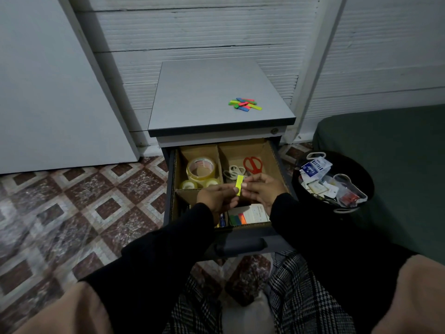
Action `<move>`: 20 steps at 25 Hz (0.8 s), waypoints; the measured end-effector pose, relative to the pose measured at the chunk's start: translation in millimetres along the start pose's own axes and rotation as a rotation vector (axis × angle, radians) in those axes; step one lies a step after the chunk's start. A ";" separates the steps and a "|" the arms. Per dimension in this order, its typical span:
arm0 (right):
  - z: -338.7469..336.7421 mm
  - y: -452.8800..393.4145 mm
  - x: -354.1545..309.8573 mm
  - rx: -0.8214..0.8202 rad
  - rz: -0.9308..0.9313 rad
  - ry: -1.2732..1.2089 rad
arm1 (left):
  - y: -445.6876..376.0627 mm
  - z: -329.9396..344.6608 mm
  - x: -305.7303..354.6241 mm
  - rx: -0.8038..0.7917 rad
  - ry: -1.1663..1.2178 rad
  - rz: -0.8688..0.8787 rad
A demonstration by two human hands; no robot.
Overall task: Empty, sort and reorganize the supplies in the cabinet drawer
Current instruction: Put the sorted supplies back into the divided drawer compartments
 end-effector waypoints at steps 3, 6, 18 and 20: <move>-1.5 -0.4 0.5 0.005 -0.010 -0.009 | -3.9 4.5 -2.0 0.012 0.049 -0.007; -3.2 -5.1 1.3 0.039 -0.014 0.063 | -5.0 9.5 -3.5 0.009 0.039 0.000; -31.5 -48.2 42.5 0.092 0.119 0.987 | -13.6 -38.6 -4.1 0.185 -0.031 0.085; -33.6 -54.1 48.9 0.063 0.128 1.074 | -15.9 -42.4 -6.2 0.180 -0.035 0.091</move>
Point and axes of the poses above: each hand's wrist, its own y-axis away from the middle knuckle, its own z-axis out of the palm, x = y × z, the point moved 3 cm from there along -y, towards the middle knuckle, and after that the axes turned 7 degrees about -y, right-handed, at the moved point
